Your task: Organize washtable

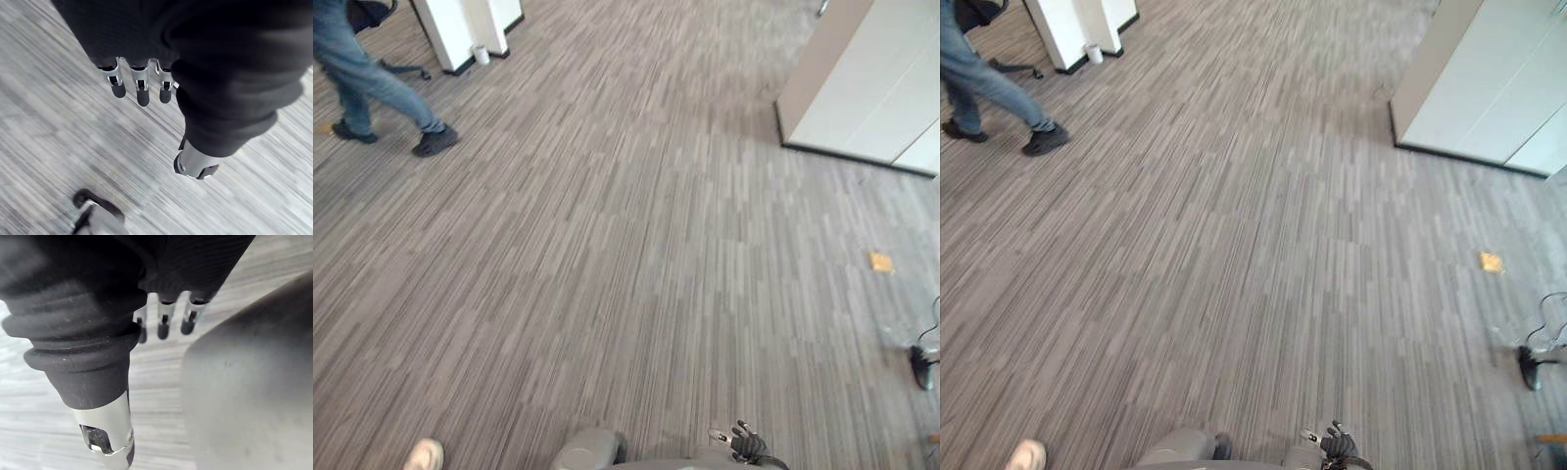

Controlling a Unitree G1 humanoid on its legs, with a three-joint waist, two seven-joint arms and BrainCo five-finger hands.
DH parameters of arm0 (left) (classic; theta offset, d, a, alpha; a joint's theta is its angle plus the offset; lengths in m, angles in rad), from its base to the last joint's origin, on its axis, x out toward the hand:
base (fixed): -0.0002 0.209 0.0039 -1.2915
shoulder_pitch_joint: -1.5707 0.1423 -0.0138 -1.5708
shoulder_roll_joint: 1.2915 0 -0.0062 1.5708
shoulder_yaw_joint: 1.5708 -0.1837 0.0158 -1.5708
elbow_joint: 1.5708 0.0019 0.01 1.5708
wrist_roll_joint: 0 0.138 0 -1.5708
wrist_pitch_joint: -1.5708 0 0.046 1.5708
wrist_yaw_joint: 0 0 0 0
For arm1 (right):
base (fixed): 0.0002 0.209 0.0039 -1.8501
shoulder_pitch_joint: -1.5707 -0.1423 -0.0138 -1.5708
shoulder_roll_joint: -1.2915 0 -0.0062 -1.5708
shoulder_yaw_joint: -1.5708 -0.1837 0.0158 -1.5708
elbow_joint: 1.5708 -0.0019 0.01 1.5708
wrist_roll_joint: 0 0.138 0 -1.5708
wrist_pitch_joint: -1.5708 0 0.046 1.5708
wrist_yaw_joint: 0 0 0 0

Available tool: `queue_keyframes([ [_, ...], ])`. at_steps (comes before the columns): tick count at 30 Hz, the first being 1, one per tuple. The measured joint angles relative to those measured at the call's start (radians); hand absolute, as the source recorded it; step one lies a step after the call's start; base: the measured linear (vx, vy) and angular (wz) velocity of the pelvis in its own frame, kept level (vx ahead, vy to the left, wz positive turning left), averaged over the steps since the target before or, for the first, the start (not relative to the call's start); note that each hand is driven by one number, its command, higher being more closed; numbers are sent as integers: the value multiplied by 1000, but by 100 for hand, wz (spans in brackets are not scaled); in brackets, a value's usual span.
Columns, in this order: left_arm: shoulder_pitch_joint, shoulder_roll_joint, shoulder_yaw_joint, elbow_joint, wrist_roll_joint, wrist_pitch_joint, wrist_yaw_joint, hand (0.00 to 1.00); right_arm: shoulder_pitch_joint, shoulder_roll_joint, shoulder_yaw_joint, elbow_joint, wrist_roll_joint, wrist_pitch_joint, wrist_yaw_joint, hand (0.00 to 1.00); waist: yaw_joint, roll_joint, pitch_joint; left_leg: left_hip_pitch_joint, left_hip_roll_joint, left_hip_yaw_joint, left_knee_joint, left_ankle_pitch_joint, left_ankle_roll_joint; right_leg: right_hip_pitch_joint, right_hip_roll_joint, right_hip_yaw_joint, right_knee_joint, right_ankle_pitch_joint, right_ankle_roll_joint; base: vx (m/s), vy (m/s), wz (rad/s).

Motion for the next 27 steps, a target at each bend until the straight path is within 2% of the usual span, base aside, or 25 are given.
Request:
queue_keyframes([
  [1, -28, -2, -1, -1, 5, -1, -1, 0, -1, 1, 0, -16, 0, -2, 0, 0, -16, 0, 0, 54, 7, -23, -37, -11, 0, -50, 37, -56, -57, -35, -9, 522, 59, 38],
  [3, -63, -12, -2, -4, 16, 0, -2, 0, -9, 1, -2, -37, 2, -3, 0, 0, -36, 2, 1, 118, 24, -40, -74, -32, -7, -152, 111, -85, -212, -40, -10, 590, 48, 28],
  [4, -79, -17, -13, -10, 22, 1, -1, 0, -10, 2, -5, -46, 10, -6, 1, 0, -42, 3, 1, 162, 33, -51, -112, -37, -15, -208, 153, -95, -373, 10, -16, 556, 22, 36],
  [5, -86, -17, -25, -20, 36, -1, -2, 0, -10, 3, -6, -62, 11, -7, -2, 0, -60, 5, 3, 208, 40, -78, -152, -41, -23, -244, 177, -96, -542, 95, -18, 574, 6, 50],
  [6, -88, -16, -30, -22, 44, -2, -2, 0, -9, 4, -7, -73, 11, -7, -3, 0, -66, 6, 4, 234, 41, -94, -163, -45, -29, -249, 180, -96, -609, 128, -21, 623, -35, 77],
  [7, -89, -17, -32, -22, 53, -1, -1, 0, -8, 6, -8, -87, 10, -10, -2, 0, -86, 7, 4, 282, 39, -126, -161, -59, -55, -262, 178, -96, -683, 169, -46, 677, -68, 90],
  [8, -87, -23, -32, -23, 53, -1, -2, 0, 1, 7, -8, -107, 10, -10, -2, 0, -88, 13, 3, 327, 41, -160, -131, -69, -72, -267, 172, -99, -660, 231, -106, 712, -78, 90],
  [9, -86, -31, -34, -24, 53, -2, -1, 0, 7, 5, -7, -113, 8, -11, -3, 0, -93, 26, -6, 329, 51, -176, -97, -73, -80, -267, 177, -105, -628, 286, -147, 774, -87, 80],
  [10, -91, -46, -34, -23, 53, -2, -2, 0, 9, 5, -8, -115, 6, -12, -3, 0, -96, 54, -26, 310, 73, -198, -18, -78, -89, -260, 186, -125, -607, 356, -154, 812, -74, 58],
  [11, -94, -70, -18, -18, 52, 3, -2, 0, 2, -10, -7, -124, -2, -12, -3, 0, -91, 110, -42, 249, 103, -203, 129, -57, -124, -251, 208, -159, -575, 329, -173, 992, -73, 36],
  [12, -99, -96, 39, -44, 50, 6, -5, 0, 3, -24, 32, -142, -13, -10, -5, 0, -80, 103, -43, 136, 70, -134, 349, 179, -205, -208, 209, -126, -566, 259, -175, 837, -58, -8],
  [13, -91, -100, 59, -47, 51, 8, -3, 0, 4, -24, 61, -144, -18, -9, -5, 0, -75, 105, -39, 104, 67, -84, 427, 272, -203, -165, 211, -100, -592, 247, -169, 689, -46, -35],
  [14, -86, -101, 60, -45, 50, 9, -2, 0, 4, -30, 77, -142, -26, -8, -4, 0, -68, 102, -28, 69, 87, -36, 510, 268, -181, -113, 213, -79, -622, 236, -171, 670, -22, -30],
  [15, -83, -97, 25, -38, 51, 9, -2, 0, 5, -38, 80, -123, -27, -3, -9, 0, -73, 122, -25, 1, 141, 61, 647, 148, -132, -9, 209, -63, -663, 223, -183, 771, -9, -8],
  [16, -75, -86, -13, -39, 51, 7, -3, 0, 0, -42, 80, -96, -28, 1, -11, 0, -74, 106, -21, -47, 152, 84, 683, 91, -124, 51, 199, -62, -683, 218, -190, 867, 10, 0],
  [18, -50, -58, -64, -77, 50, -5, -8, 0, -7, -31, 84, -57, -33, 7, -6, 0, -48, 76, -16, -203, 127, 82, 622, -14, -123, 191, 151, -13, -749, 192, -199, 765, 48, -14],
  [19, -47, -61, -66, -82, 49, -6, -10, 0, -14, -31, 84, -48, -33, 8, -4, 0, -43, 72, -14, -249, 116, 76, 577, -24, -138, 216, 136, -7, -761, 180, -181, 656, 97, -32],
  [20, -44, -60, -76, -82, 49, -5, -10, 0, -24, -33, 84, -31, -33, 9, -3, 0, -24, 70, -12, -324, 95, 60, 425, -20, -158, 256, 112, 9, -788, 147, -152, 484, 95, -34],
  [21, -37, -59, -79, -83, 49, -5, -10, 0, -39, -35, 85, -29, -33, 10, -3, 0, -14, 75, -11, -360, 92, 49, 329, -4, -176, 277, 104, 16, -803, 123, -142, 605, 161, -46],
  [22, -27, -66, -84, -85, 48, -5, -11, 0, -45, -37, 84, -30, -32, 10, -4, 0, 3, 96, -4, -427, 96, 14, 139, 55, -224, 324, 97, 24, -840, 62, -105, 606, 220, -38],
  [23, -14, -81, -106, -73, 38, -1, -11, 0, -47, -48, 83, -20, -32, 10, -6, 0, 17, 131, -3, -485, 127, -21, 65, 163, -252, 368, 110, 30, -863, 21, -87, 597, 258, -43],
  [24, -6, -85, -107, -73, 33, -1, -16, 0, -47, -48, 84, -12, -33, 10, -6, 0, 30, 128, -4, -490, 134, -9, 85, 211, -258, 389, 102, 48, -867, 0, -78, 602, 320, -47],
  [25, 34, -84, -102, -65, 29, -3, -21, 0, -46, -24, 87, 1, -33, 9, -6, 0, 45, 97, -22, -488, 111, 39, 141, 248, -201, 420, 71, 72, -856, -37, -85, 789, 357, -43],
  [26, 45, -68, -81, -59, 29, -3, -24, 0, -45, -4, 83, 7, -36, 8, -2, 0, 44, 57, -38, -484, 82, 68, 170, 200, -127, 400, 30, 89, -777, -46, -86, 825, 349, -28],
  [27, 45, -67, -69, -54, 29, -2, -23, 0, -45, 1, 79, 7, -40, 6, -2, 0, 42, 48, -39, -471, 67, 73, 175, 186, -103, 376, 16, 102, -701, -44, -73, 833, 328, -11],
])
